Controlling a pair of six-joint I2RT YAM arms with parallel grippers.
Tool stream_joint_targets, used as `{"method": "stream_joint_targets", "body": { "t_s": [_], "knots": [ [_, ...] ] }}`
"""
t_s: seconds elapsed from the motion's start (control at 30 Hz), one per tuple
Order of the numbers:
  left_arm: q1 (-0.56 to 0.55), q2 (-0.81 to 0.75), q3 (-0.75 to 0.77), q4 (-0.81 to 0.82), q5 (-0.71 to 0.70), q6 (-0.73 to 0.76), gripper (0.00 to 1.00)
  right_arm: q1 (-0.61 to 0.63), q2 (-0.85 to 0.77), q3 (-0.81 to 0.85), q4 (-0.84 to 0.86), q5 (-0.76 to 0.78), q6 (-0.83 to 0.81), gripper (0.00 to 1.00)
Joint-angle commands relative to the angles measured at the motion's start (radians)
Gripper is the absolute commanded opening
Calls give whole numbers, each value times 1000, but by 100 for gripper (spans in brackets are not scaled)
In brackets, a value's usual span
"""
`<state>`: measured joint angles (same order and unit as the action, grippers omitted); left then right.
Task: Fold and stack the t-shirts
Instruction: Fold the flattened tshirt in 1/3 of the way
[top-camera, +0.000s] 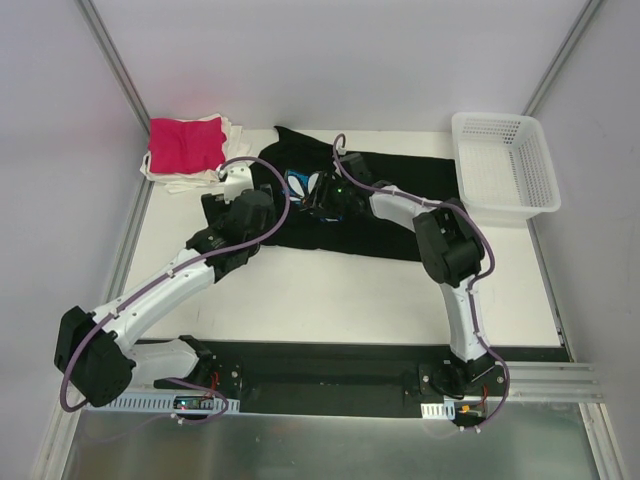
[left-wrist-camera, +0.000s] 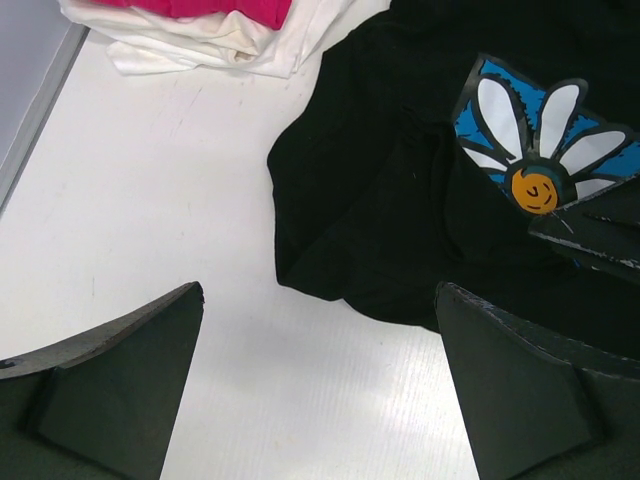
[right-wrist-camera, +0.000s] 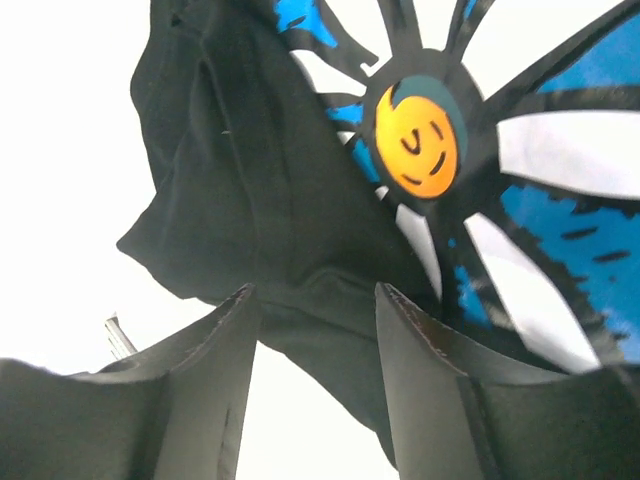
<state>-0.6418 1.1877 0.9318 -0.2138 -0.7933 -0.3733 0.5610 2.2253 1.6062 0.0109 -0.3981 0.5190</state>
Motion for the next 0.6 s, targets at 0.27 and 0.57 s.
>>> {"method": "stream_joint_targets", "body": {
  "t_s": [0.27,0.57],
  "knots": [
    [-7,-71,-22,21,-3,5,99,94,-86,32,-46,-170,-37,71],
    [-7,-73,-27,21,-14,1,99,85,88,190,-15,-308,62,66]
  ]
}}
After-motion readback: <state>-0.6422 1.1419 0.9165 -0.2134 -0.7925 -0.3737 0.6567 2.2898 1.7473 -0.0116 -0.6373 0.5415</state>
